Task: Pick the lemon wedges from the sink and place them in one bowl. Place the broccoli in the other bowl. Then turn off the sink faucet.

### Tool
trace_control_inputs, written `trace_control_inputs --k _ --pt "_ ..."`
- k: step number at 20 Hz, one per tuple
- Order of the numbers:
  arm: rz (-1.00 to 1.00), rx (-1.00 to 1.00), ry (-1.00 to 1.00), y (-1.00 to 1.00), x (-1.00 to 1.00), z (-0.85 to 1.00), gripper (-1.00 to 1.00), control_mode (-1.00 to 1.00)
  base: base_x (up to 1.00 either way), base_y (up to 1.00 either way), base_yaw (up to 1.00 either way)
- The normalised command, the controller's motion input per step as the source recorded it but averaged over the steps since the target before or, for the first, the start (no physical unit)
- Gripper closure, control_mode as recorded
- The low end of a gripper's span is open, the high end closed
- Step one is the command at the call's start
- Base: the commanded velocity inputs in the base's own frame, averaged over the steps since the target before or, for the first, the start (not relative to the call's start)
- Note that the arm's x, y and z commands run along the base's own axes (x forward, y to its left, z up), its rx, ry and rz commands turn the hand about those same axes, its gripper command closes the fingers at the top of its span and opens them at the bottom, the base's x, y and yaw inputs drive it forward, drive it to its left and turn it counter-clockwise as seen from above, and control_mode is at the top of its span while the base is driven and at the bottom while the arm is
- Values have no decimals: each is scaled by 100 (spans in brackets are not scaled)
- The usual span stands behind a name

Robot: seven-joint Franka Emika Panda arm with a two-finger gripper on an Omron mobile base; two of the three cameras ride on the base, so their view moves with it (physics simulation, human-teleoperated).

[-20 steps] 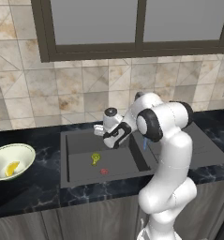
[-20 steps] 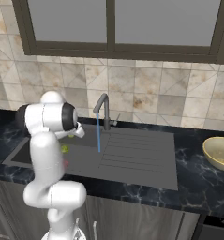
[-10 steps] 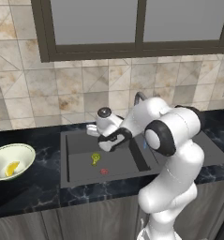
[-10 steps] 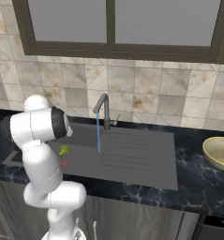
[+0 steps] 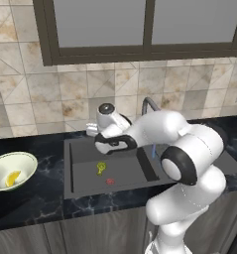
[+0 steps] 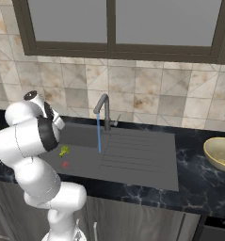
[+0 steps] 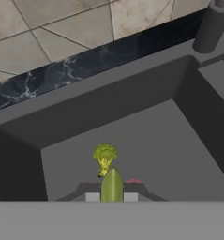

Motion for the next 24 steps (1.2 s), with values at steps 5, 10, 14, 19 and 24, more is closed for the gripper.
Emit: trace_control_inputs --k 5,10,14,19,24 --pt "3 0 2 29 -15 38 100 -100 0 0 0" --pt "3 0 0 33 -17 16 100 -100 0 0 0" --pt "6 0 0 33 -21 20 100 -100 0 0 0" --pt "6 5 1 31 -19 30 100 -100 0 0 0" --pt "6 10 3 36 -17 20 100 -100 0 0 0"
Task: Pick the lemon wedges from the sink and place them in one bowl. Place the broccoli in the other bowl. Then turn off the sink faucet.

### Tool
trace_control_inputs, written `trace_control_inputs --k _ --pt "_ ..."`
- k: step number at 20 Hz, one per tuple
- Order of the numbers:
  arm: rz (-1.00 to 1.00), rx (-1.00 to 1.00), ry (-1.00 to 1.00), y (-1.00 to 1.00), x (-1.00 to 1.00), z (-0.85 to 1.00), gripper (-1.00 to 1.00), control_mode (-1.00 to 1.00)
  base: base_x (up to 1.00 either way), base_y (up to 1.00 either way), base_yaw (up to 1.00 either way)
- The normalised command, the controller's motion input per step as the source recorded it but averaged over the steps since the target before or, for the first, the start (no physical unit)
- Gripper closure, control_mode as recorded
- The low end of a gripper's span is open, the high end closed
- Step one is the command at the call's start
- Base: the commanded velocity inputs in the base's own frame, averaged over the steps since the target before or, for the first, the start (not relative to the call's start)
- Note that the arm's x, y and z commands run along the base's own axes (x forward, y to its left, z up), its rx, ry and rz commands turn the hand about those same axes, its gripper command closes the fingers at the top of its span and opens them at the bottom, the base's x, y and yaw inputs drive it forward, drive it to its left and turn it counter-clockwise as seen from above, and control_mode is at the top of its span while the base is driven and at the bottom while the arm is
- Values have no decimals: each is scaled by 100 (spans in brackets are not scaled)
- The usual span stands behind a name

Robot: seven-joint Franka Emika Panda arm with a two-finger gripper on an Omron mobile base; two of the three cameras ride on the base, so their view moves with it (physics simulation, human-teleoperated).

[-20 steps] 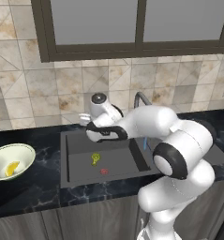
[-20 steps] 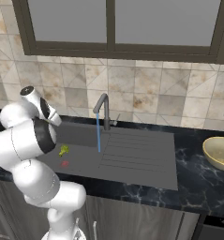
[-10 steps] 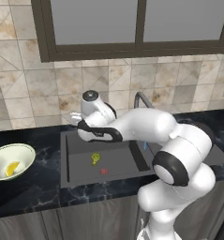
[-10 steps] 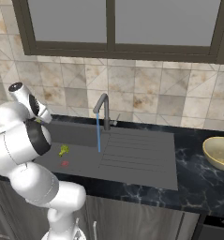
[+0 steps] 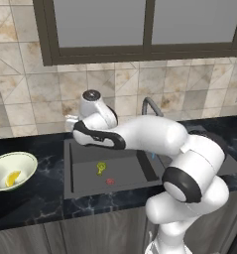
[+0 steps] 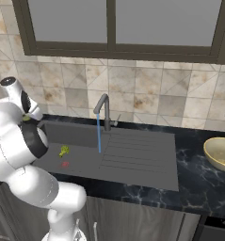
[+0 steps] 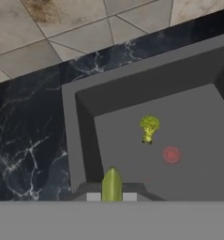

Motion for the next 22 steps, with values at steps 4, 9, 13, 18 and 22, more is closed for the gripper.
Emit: trace_control_inputs --k 4,9,13,18,22 --pt "6 10 2 44 -20 4 100 -100 0 0 0" --pt "7 4 1 52 -27 2 100 -100 0 0 0" --pt "6 2 1 54 -22 8 100 -100 0 0 0" --pt "6 2 5 56 -17 13 100 -100 0 0 0" --pt "6 1 7 58 -14 15 100 -100 0 0 0"
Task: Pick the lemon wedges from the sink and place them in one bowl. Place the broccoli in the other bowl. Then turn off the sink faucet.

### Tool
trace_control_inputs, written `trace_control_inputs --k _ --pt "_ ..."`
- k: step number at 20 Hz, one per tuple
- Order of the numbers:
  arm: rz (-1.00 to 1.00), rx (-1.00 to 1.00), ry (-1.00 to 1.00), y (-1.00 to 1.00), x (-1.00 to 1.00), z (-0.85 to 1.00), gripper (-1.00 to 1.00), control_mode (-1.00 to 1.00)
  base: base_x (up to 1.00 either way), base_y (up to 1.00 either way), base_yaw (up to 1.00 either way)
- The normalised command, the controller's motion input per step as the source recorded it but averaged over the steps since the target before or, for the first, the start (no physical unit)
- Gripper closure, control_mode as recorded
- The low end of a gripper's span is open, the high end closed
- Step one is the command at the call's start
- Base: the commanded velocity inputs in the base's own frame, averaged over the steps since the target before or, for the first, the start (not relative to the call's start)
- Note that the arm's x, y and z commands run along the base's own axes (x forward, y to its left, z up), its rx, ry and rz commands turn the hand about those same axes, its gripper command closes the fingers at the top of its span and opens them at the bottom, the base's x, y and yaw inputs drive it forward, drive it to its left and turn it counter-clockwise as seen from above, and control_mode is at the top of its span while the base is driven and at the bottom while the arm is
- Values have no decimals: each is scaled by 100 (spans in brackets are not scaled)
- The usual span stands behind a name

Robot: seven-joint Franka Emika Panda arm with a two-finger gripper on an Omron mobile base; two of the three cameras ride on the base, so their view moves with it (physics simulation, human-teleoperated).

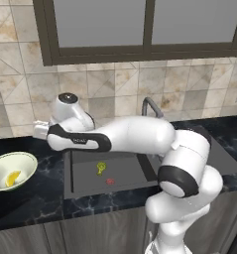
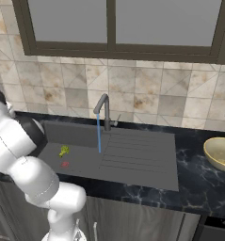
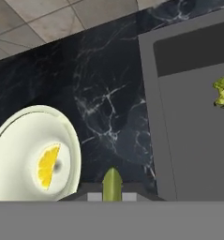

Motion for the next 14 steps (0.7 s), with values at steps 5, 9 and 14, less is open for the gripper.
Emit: trace_control_inputs --k 5,9,14 --pt "6 0 3 60 -14 3 100 -100 0 0 0" --pt "4 0 -5 51 -19 0 100 -100 0 0 0" --pt "1 -3 -13 49 -9 -5 100 -100 0 0 0"
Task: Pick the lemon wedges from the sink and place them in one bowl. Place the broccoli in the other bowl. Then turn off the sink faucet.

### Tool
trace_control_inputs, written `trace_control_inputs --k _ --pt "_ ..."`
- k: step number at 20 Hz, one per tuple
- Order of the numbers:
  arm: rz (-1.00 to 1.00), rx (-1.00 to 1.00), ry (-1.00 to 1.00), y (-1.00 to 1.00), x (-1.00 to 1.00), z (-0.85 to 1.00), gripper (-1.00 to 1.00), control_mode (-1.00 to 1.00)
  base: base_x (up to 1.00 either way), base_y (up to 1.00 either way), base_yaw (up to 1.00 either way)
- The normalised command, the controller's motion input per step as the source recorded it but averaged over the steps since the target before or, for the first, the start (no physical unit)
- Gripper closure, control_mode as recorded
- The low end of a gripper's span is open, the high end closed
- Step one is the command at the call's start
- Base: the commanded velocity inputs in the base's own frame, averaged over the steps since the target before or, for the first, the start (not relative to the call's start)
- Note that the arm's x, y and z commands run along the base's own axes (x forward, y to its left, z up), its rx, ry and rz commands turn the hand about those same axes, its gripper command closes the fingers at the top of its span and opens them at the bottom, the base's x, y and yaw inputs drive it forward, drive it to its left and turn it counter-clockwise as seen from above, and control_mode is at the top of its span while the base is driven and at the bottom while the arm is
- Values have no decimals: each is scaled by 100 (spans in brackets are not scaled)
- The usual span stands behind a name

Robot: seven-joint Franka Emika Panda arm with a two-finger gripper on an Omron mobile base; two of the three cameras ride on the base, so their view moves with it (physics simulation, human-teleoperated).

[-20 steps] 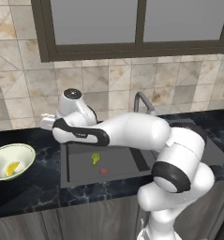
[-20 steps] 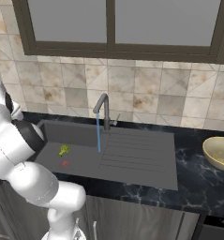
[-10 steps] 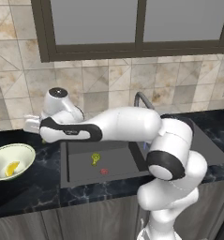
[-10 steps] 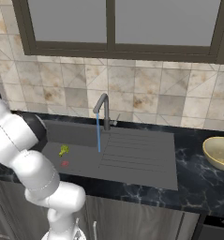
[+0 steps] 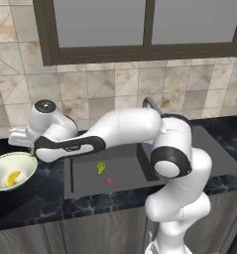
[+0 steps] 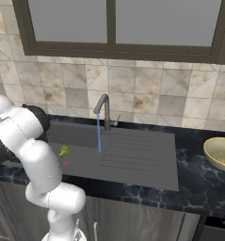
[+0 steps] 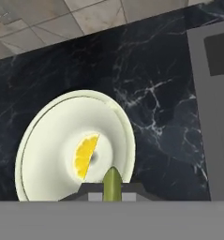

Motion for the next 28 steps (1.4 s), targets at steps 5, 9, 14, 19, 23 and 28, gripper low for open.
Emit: trace_control_inputs --k 5,9,14,19,23,28 --pt "0 -4 -8 44 0 -6 100 -100 0 0 0" --pt "0 -4 7 50 5 -5 100 -100 0 0 0" --pt "0 -7 27 67 13 -12 100 -100 0 0 0" --pt "-2 -8 14 46 4 -12 -100 -100 0 0 0" --pt "-12 -2 0 -21 -6 13 -100 -100 0 0 0" --pt "-11 0 0 -58 -10 31 -100 -100 0 0 0"
